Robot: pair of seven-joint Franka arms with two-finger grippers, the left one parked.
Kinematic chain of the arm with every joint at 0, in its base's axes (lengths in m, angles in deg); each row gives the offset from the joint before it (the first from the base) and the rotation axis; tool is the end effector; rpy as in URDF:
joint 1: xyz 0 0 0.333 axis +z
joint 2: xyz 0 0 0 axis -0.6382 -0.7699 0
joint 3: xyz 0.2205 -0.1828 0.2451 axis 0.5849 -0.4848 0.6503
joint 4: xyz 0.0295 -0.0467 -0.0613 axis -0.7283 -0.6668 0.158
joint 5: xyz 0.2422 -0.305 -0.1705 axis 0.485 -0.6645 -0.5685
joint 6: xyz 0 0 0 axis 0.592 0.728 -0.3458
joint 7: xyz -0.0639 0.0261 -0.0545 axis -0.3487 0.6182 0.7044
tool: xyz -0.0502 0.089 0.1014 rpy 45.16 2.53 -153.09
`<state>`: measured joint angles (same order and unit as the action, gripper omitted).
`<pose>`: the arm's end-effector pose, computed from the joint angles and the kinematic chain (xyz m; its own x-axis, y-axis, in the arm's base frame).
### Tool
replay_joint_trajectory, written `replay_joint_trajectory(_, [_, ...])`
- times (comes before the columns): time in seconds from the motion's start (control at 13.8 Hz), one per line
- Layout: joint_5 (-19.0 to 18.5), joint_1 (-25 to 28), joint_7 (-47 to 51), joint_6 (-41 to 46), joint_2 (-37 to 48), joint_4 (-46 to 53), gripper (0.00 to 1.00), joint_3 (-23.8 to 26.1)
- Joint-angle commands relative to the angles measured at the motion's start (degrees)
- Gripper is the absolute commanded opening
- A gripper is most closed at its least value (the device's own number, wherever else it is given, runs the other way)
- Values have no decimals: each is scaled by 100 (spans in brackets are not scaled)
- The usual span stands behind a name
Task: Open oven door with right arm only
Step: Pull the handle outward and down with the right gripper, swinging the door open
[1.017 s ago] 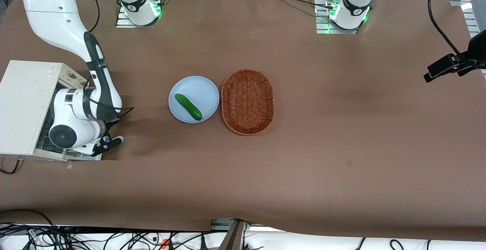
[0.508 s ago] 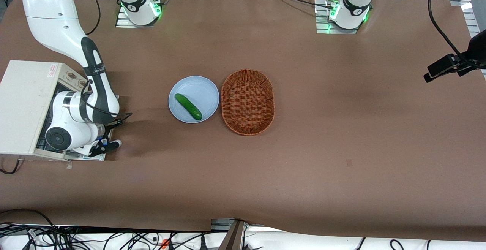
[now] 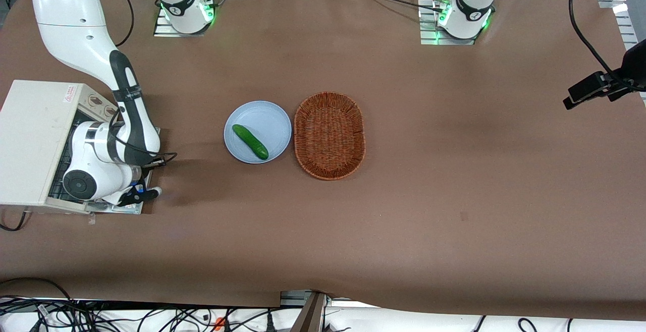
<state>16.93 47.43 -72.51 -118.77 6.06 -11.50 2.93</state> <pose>0.7106 0.0033 0.1752 0.8900 0.2227 -0.3979 0.2261 -0.9733 -0.0391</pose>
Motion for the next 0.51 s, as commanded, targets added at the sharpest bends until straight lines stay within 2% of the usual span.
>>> replay_joint_trajectory(0.0, [301,92,336,80,14,21,0,45])
replay_joint_trajectory(0.44, [302,75,478,791,206,706,2,169])
